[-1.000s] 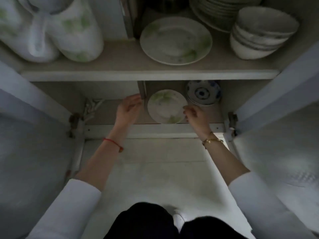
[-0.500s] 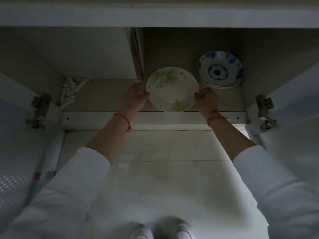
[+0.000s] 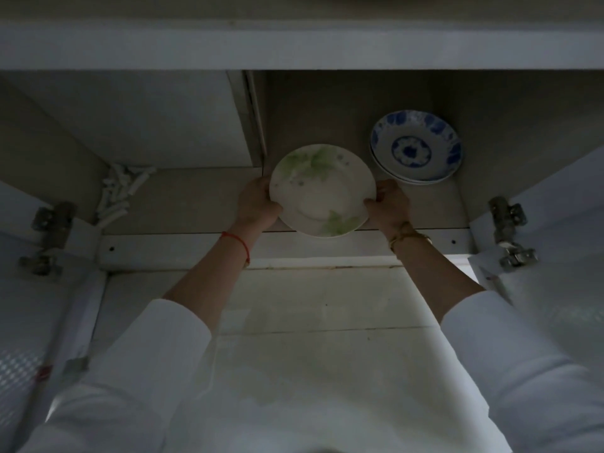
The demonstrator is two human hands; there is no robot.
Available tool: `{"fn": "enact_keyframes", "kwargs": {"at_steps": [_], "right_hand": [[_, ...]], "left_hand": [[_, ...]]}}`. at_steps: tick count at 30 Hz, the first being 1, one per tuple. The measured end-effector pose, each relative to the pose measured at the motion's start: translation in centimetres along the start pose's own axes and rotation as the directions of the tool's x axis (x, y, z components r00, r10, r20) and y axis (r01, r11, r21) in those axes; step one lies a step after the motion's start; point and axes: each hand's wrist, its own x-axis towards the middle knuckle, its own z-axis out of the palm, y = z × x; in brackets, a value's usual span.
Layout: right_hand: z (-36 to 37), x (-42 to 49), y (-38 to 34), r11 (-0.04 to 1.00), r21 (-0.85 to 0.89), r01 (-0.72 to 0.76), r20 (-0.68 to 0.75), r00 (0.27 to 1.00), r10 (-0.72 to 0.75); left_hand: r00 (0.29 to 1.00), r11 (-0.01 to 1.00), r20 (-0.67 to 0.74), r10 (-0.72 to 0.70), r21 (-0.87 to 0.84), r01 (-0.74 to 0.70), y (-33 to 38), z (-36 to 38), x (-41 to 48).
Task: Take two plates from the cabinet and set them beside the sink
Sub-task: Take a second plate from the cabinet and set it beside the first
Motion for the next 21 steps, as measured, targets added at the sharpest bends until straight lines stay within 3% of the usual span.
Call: {"fn": "enact_keyframes", "kwargs": {"at_steps": [4, 10, 13, 16, 21], "right_hand": [[-1.0, -1.8, 0.2, 0.994, 0.106, 0.004, -0.012, 1.0, -0.003], [-5.8, -7.7, -2.6, 0.986, 0.161, -0.053, 0.021, 0.999, 0.05], [-9.4, -11.8, -5.2, 0.985, 0.155, -0.072, 0.03, 0.997, 0.068], [-13.5, -16.2, -7.9, 0.976, 0.173, -0.131, 0.072, 0.99, 0.121], [-19.4, -22.6, -12.1, 0.968, 0.177, -0.178, 0.062, 0.984, 0.17]], "left_hand": [[0.998, 0.992, -0.057, -0.029, -0.122, 0.022, -0.5, -0.2, -1.8], [0.998, 0.988, -0.018, -0.053, -0.149, 0.05, 2.9, -4.2, -8.3], [0.998, 0.998, -0.06, -0.019, -0.056, 0.015, 6.3, -7.5, -13.0], [1.0, 0.998, -0.005, -0.012, 0.059, 0.013, 9.8, -11.4, -17.7], [0.994, 0.993, 0.042, -0.097, -0.058, 0.099, 14.7, -16.6, -24.9]]}}
